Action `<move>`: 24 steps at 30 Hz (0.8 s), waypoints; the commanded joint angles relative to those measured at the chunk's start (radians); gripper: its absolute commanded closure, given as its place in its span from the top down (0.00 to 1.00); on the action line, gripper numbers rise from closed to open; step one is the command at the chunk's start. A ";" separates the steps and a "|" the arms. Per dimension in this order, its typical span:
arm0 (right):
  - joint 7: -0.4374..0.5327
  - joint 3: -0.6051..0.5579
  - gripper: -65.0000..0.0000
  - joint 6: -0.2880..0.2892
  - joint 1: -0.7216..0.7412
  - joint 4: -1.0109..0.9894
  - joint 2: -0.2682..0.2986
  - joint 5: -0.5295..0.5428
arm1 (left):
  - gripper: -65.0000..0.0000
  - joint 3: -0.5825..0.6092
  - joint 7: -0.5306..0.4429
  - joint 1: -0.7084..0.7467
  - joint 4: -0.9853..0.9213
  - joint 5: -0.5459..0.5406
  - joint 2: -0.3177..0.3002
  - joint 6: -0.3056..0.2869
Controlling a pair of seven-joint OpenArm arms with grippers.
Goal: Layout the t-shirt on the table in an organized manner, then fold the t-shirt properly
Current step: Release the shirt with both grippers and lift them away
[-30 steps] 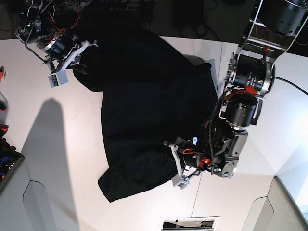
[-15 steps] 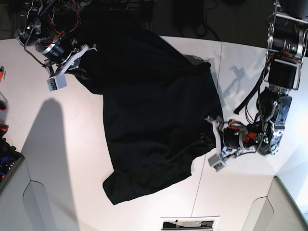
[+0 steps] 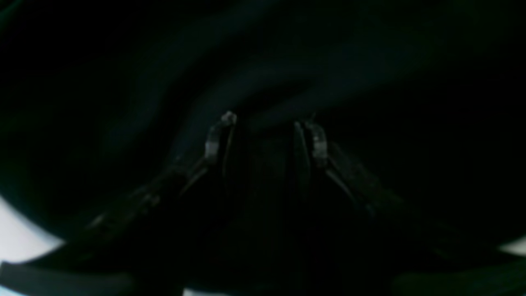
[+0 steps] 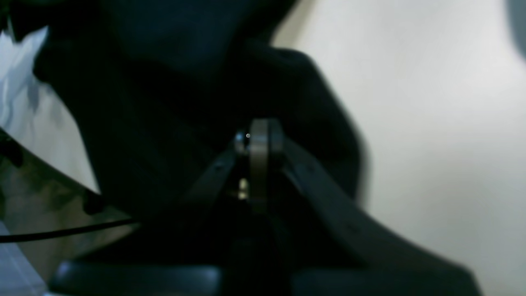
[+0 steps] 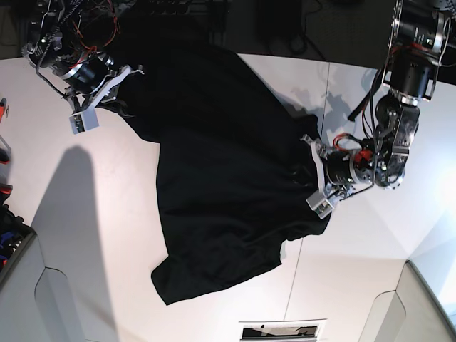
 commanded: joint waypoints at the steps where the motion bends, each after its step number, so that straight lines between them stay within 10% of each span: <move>1: 0.022 0.004 0.00 0.000 0.006 0.019 0.005 0.016 | 0.39 -0.002 0.077 -0.033 -0.060 0.100 -0.022 0.053; 10: 0.035 0.004 0.00 -0.003 0.008 0.019 0.004 0.026 | 0.39 -0.002 0.014 -0.328 -0.394 0.157 -0.029 0.091; 20: 0.043 -0.007 0.00 -0.004 0.098 -0.004 -0.020 0.026 | 0.39 -0.002 0.316 -0.283 0.011 -0.352 -0.152 0.002; 24: 0.072 -0.053 0.45 -0.004 0.144 -0.082 -0.066 0.017 | 0.39 -0.002 0.316 -0.182 0.220 -0.368 -0.177 0.002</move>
